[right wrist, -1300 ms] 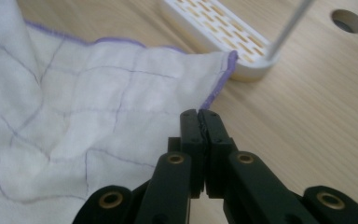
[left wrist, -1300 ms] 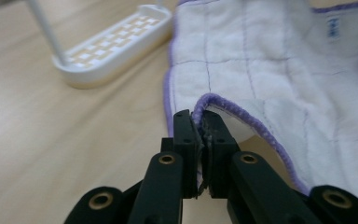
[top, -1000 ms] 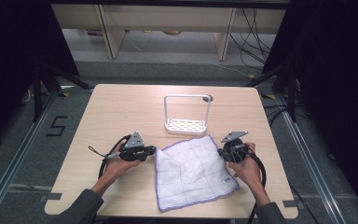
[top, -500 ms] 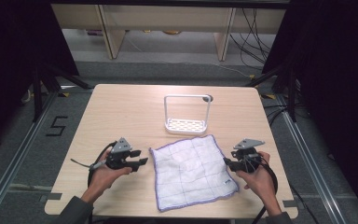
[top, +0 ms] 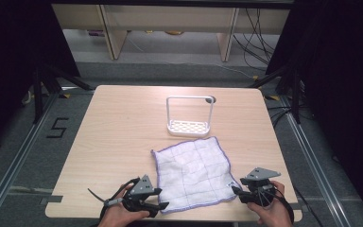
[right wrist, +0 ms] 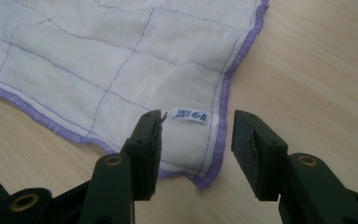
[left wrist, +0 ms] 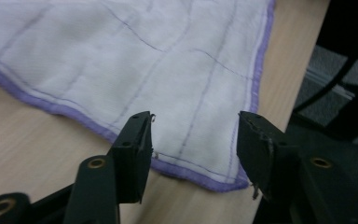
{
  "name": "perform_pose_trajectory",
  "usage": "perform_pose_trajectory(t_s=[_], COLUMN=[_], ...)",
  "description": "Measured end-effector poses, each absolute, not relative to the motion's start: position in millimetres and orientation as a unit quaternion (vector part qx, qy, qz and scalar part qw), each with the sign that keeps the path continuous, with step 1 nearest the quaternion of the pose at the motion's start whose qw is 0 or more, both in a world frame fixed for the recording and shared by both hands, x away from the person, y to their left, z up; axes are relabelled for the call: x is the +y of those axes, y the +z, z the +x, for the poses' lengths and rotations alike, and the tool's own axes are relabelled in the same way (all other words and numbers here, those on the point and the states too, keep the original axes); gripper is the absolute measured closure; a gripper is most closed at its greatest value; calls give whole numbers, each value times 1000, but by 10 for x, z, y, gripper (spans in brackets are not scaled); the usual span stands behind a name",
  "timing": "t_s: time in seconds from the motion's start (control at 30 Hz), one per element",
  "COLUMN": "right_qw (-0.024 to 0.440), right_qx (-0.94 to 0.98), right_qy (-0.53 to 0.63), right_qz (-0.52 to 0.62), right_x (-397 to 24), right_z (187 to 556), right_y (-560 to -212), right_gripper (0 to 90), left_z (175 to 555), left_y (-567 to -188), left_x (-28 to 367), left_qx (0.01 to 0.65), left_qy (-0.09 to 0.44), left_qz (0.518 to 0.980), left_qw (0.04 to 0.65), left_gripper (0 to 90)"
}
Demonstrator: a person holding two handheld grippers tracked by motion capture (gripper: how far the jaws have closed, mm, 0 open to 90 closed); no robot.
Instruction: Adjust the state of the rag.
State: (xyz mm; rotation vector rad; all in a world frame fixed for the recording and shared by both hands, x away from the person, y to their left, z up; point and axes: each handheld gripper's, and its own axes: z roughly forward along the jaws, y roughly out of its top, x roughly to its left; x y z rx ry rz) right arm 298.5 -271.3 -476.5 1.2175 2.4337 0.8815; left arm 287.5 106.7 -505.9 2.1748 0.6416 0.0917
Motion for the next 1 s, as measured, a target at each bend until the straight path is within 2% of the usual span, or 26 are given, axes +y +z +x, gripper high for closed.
perform_pose_trajectory(t_s=[0.17,0.2,0.23,0.27,0.37,0.47,0.53,0.83,0.87,0.93,1.0], right_qw=[126,138,127,135,119,118,120,99,94,100,110], right_qx=[841,845,847,850,857,876,884,899,897,883,871], right_qy=[297,301,293,293,279,259,248,268,282,304,319], right_qz=[435,420,426,417,416,390,377,330,327,344,358], right_x=[-2686,-2698,-2689,-2686,-2653,-2651,-2637,-2378,-2386,-2413,-2462], right_z=[2984,3008,3002,3011,2998,2986,2966,2826,2826,2841,2885], right_y=[-4817,-4837,-4828,-4850,-4872,-4893,-4875,-4807,-4783,-4744,-4740], right_gripper=[569,572,579,597,717,849,894,890,864,731,664], left_z=[2860,2861,2867,2875,2865,2850,2846,2893,2888,2888,2887], left_y=[-5159,-5153,-5141,-5137,-5130,-5120,-5107,-5065,-5072,-5093,-5106], left_x=[962,958,961,964,974,977,1016,1464,1514,1577,1564], left_qx=[226,214,203,199,181,172,174,211,221,234,229], left_qy=[45,61,66,72,84,90,87,110,108,107,103], left_qz=[883,889,895,896,903,904,905,899,896,894,896], left_qw=[409,401,391,390,381,381,378,369,369,367,366], left_gripper=[601,644,691,724,844,861,864,868,867,866,861])
